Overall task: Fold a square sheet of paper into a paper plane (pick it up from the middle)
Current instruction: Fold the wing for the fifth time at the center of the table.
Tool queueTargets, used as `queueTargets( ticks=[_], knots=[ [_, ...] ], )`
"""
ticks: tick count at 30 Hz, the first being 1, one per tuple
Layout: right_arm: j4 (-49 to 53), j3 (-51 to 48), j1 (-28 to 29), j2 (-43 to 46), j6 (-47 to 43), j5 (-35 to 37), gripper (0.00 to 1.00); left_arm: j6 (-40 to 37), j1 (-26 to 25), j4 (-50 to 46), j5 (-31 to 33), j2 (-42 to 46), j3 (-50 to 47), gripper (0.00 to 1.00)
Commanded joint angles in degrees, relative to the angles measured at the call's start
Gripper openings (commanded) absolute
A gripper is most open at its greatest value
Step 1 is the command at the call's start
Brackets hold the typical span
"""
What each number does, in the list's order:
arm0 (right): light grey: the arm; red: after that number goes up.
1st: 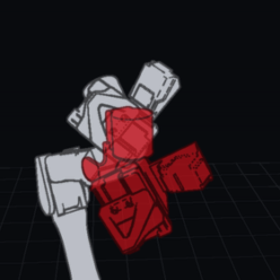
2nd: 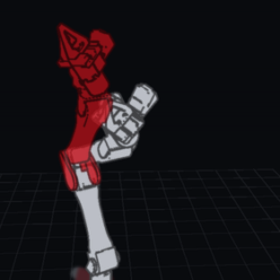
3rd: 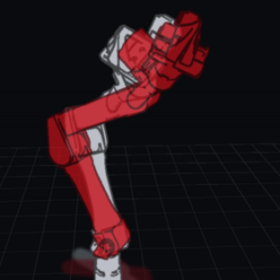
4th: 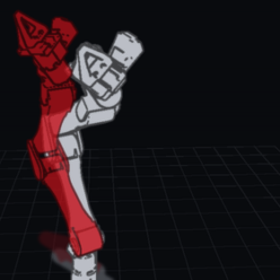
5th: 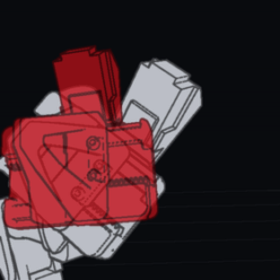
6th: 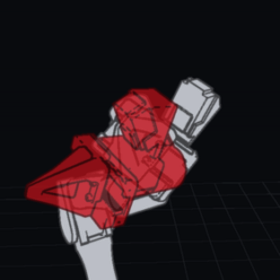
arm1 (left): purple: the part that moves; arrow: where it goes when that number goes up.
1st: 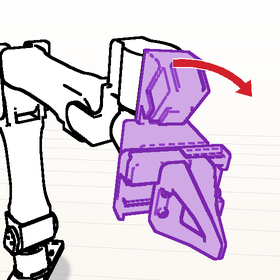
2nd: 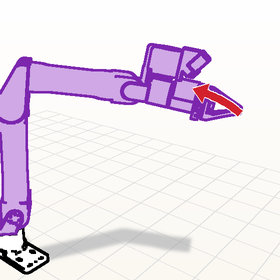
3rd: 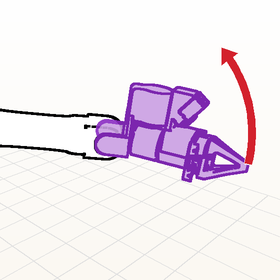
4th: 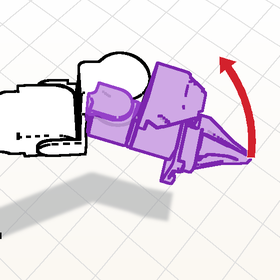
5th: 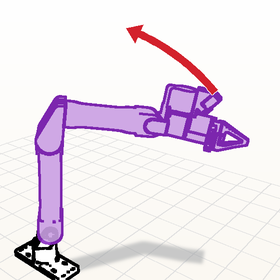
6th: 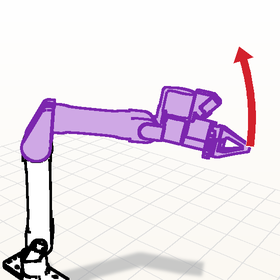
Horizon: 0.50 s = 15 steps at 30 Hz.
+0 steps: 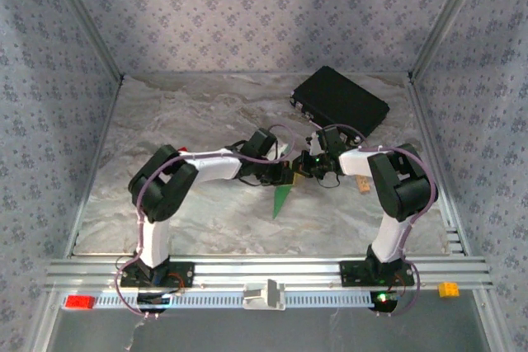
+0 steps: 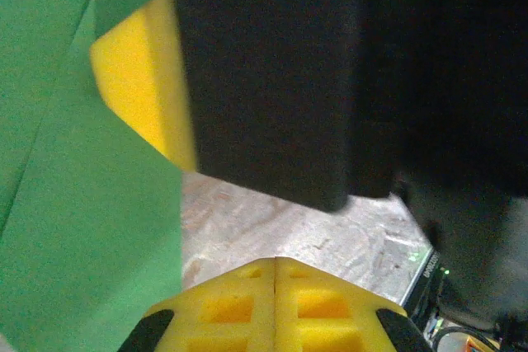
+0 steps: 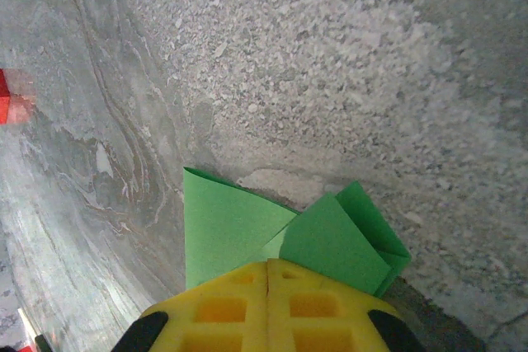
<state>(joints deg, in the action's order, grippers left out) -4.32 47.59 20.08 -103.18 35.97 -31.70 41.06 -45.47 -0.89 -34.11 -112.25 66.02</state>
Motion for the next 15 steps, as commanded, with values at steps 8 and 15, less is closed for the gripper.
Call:
queueTargets(
  ticks=[8, 15],
  knots=[
    [4.8, -1.7, -0.1, -2.2, -0.4, 7.0, 0.06, -4.0, -2.4, -7.9, 2.8, -2.2, -1.7, 0.05],
    [5.0, -1.9, -0.4, -2.5, -0.5, 7.6, 0.05, -6.1, -3.0, -9.8, 2.9, 2.1, -5.5, 0.07]
  ],
)
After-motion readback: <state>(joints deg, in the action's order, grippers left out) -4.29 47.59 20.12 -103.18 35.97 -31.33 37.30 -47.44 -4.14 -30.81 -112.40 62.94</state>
